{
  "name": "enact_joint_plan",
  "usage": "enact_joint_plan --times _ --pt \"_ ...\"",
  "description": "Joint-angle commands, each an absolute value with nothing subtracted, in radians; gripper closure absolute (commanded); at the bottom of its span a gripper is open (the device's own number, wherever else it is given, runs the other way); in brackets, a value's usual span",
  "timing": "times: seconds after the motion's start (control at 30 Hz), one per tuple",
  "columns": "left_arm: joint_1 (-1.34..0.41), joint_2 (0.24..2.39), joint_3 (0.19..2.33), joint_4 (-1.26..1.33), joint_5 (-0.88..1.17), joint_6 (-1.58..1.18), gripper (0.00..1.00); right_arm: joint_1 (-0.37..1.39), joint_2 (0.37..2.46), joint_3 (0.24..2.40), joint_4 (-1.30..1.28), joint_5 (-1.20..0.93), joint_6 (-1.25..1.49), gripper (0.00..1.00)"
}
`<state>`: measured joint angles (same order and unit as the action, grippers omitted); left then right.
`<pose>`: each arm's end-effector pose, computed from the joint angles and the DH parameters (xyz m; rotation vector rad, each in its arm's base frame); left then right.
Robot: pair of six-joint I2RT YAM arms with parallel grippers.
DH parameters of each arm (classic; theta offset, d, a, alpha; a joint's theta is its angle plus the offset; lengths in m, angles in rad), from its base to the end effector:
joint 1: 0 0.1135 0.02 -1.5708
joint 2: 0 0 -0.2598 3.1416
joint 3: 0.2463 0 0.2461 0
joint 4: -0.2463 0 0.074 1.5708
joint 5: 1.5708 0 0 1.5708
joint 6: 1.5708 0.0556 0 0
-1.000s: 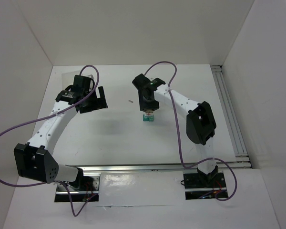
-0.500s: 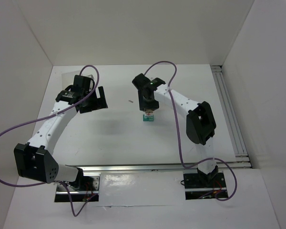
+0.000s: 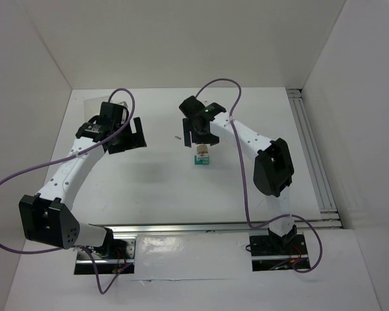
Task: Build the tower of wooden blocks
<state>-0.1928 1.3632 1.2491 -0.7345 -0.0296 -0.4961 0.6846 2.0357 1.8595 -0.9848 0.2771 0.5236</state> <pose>0.2909 -0.0551 0.3029 -0.3818 2.4080 -0.2770 0.3449 0.2619 0.2460 -0.1365 2.6478 0.0087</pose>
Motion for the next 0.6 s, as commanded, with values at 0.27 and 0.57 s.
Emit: enact_joint_plan --times 0.27,0.57 --pt "-0.196 1.342 1.259 -0.727 -0.021 -0.474 0.02 0.673 1.987 1.93 -1.003 0.331 0.511 0.15" --pt "-0.196 1.342 1.259 -0.727 -0.021 -0.474 0.02 0.644 1.959 1.939 -1.003 0.36 0.492 0.15"
